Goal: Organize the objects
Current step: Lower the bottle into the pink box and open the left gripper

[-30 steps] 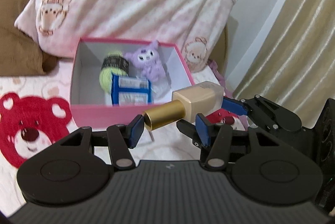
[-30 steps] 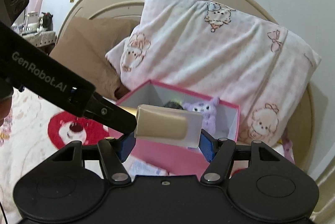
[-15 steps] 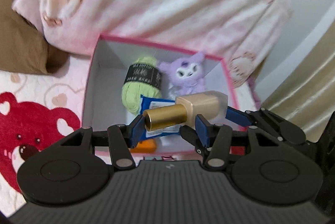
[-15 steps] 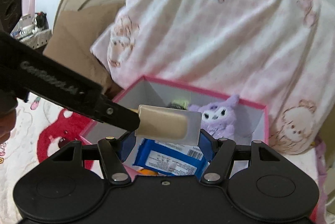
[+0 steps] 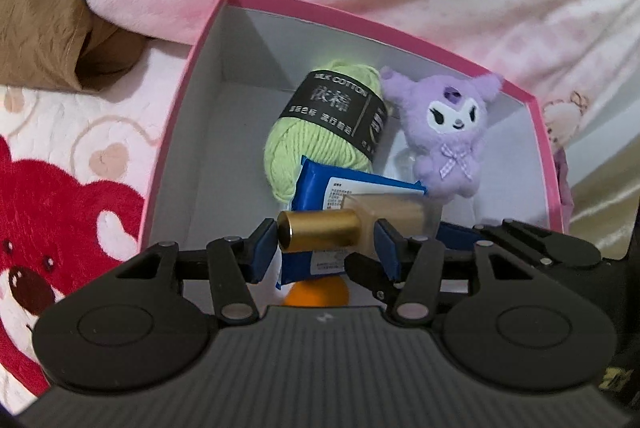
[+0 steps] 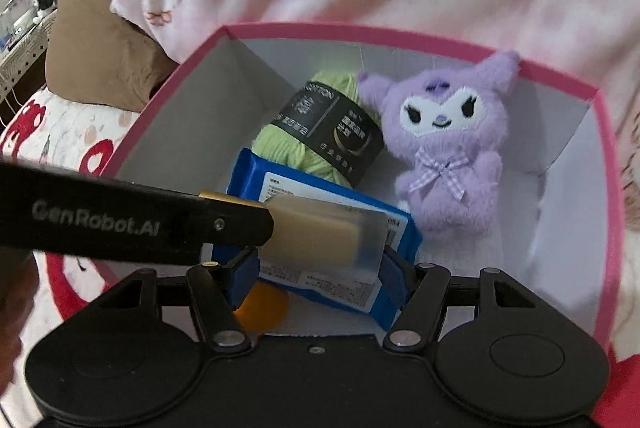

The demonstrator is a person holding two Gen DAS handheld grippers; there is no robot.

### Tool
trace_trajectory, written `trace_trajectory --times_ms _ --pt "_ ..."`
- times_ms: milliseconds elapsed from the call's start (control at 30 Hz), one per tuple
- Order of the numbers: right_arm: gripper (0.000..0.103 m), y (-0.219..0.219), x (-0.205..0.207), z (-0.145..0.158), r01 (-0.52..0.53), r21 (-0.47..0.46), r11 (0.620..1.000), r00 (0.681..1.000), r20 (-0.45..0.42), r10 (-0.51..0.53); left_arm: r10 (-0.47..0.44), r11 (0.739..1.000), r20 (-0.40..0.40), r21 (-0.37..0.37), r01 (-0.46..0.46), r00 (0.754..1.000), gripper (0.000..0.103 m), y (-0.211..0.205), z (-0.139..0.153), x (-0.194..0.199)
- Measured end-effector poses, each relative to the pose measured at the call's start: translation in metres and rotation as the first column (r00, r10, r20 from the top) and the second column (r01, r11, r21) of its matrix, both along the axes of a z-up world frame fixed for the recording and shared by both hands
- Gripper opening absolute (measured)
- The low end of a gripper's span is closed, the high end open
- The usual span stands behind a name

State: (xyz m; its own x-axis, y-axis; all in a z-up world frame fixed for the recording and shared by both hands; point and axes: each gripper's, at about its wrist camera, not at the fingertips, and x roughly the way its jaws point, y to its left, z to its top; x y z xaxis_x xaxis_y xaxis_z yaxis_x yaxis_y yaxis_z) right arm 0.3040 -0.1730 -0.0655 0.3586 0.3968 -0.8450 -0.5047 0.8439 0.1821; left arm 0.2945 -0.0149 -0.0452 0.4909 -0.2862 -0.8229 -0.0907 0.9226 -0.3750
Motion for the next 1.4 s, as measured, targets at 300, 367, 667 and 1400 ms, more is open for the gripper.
trace_trajectory --times_ms 300,367,667,1400 --pt "0.070 0.014 0.015 -0.019 0.073 -0.070 0.995 0.994 -0.076 -0.078 0.021 1.000 0.008 -0.011 -0.021 1.000 0.057 -0.005 -0.005 0.013" --pt "0.070 0.011 0.012 -0.018 0.076 -0.058 0.995 0.993 -0.080 -0.081 0.030 0.999 0.005 -0.038 -0.030 1.000 0.060 -0.004 -0.006 0.015" --pt "0.071 -0.005 -0.017 -0.007 0.051 -0.024 0.998 0.998 -0.042 -0.052 0.015 1.000 0.039 -0.019 -0.014 0.999 0.058 -0.006 -0.003 0.005" --pt "0.070 -0.054 -0.062 0.057 0.038 -0.020 0.999 0.997 0.075 -0.036 -0.068 0.997 0.065 0.042 0.065 0.996 0.065 -0.005 0.058 -0.044"
